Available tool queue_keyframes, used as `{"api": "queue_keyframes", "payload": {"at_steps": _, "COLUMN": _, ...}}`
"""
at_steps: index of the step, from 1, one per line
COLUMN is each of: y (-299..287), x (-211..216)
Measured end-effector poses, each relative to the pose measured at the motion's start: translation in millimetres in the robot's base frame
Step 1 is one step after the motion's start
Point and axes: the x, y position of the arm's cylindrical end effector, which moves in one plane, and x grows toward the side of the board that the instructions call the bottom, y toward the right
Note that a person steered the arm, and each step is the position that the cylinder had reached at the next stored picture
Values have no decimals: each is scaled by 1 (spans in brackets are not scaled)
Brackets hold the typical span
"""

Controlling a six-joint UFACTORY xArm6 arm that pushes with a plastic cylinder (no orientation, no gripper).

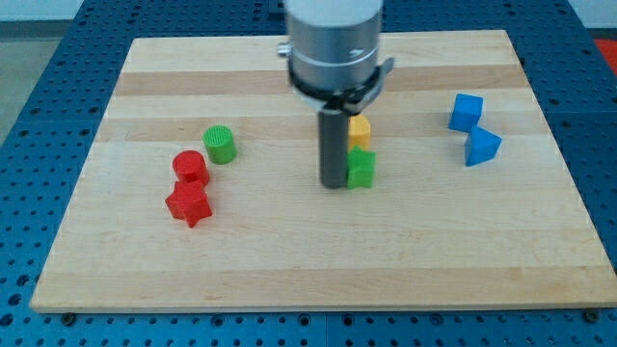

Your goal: Move the green star to the left of the blue cube

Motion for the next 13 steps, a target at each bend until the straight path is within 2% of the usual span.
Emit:
{"api": "queue_keyframes", "payload": {"at_steps": 1, "y": 43, "x": -21}}
{"api": "queue_keyframes", "payload": {"at_steps": 4, "y": 59, "x": -3}}
{"api": "queue_keyframes", "payload": {"at_steps": 6, "y": 93, "x": -61}}
{"api": "queue_keyframes", "payload": {"at_steps": 7, "y": 89, "x": -71}}
{"api": "queue_keyframes", "payload": {"at_steps": 9, "y": 89, "x": -21}}
{"api": "queue_keyframes", "payload": {"at_steps": 10, "y": 115, "x": -17}}
{"api": "queue_keyframes", "payload": {"at_steps": 13, "y": 126, "x": -59}}
